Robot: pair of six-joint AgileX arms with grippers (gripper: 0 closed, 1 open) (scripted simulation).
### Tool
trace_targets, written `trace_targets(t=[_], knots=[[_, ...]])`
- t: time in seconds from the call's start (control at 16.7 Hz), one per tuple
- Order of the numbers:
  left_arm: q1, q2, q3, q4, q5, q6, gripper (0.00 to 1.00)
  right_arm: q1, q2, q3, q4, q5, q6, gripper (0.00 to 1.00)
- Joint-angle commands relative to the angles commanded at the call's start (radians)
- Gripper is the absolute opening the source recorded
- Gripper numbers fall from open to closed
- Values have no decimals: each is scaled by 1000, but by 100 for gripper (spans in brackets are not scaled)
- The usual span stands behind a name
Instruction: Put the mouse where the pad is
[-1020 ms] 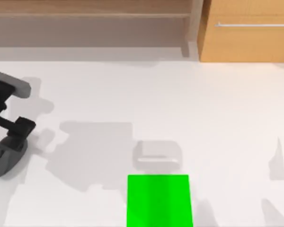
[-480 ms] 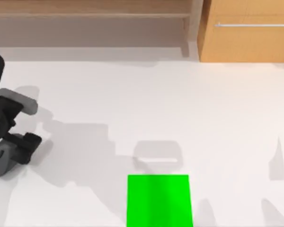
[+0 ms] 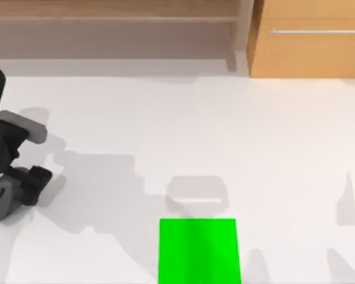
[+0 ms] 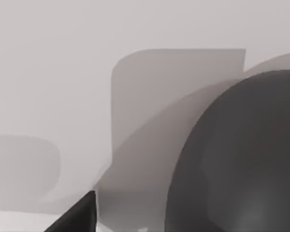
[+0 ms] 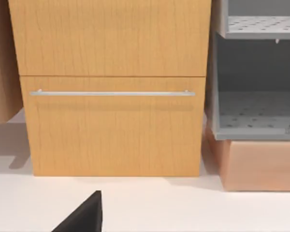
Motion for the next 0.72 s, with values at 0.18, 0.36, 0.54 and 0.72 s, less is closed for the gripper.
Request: trace_targets(t=[0.18, 0.36, 0.54, 0.72], knots=[[0, 0, 0, 0, 0, 0, 32, 0, 0, 0, 0, 0, 0, 100], [0, 0, 0, 0, 0, 0, 10, 0, 0, 0, 0, 0, 0, 100], [0, 0, 0, 0, 0, 0, 0, 0, 0, 0, 0, 0, 0, 100], [0, 0, 0, 0, 0, 0, 0, 0, 0, 0, 0, 0, 0, 100]])
